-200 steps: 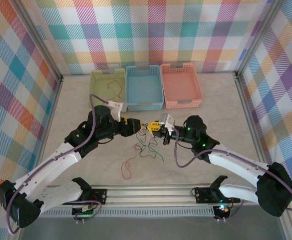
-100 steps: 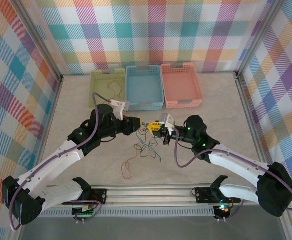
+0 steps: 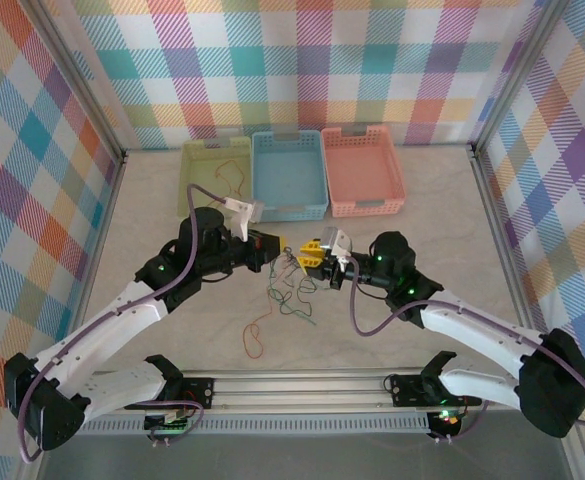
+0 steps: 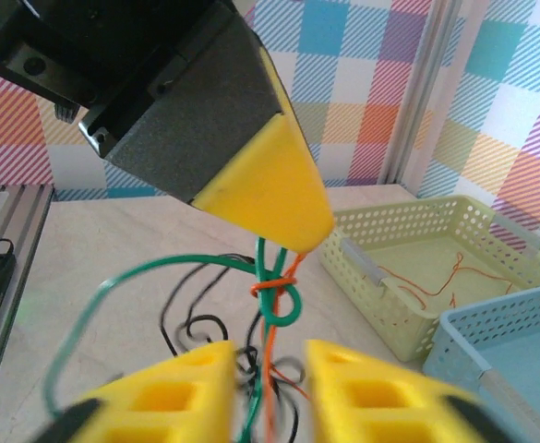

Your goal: Untangle the cables

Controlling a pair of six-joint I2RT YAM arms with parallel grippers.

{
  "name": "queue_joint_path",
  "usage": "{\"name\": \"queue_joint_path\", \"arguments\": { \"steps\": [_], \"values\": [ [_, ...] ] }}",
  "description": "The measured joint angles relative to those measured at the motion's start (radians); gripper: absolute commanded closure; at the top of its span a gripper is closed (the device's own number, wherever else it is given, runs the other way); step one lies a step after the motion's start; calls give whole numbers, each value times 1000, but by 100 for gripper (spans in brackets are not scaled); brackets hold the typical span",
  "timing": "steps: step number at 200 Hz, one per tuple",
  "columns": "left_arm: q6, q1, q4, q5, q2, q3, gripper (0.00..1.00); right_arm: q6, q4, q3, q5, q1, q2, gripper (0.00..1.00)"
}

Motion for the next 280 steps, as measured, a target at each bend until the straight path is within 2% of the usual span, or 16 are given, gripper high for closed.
{"name": "queue_joint_path", "arguments": {
  "steps": [21, 40, 57, 97, 155, 214, 234, 257, 280],
  "values": [
    [52, 0, -24, 25, -18, 8, 100, -16, -45, 1, 2, -3, -61, 52],
    [91, 0, -41, 56, -31, 21, 100, -27, -90, 6, 3, -4, -101, 64],
    [122, 0, -45, 90, -47, 25, 100, -45, -108, 8, -8, -6, -111, 65],
    [173, 0, -50, 157, -69, 31, 100, -70, -172, 34, -83, -10, -86, 66],
    [192, 0, -64, 185, -69, 40, 100, -76, -195, 55, -151, -10, -27, 69],
    [196, 0, -68, 185, -58, 40, 100, -76, -206, 70, -216, -10, -5, 59],
    [198, 0, -68, 185, -53, 40, 100, -76, -206, 70, -243, -10, -5, 59],
    [198, 0, -68, 187, -50, 40, 100, -76, -206, 71, -257, -10, -4, 65],
    [198, 0, -68, 197, -50, 40, 100, -69, -205, 74, -257, -10, 1, 76]
  ]
}}
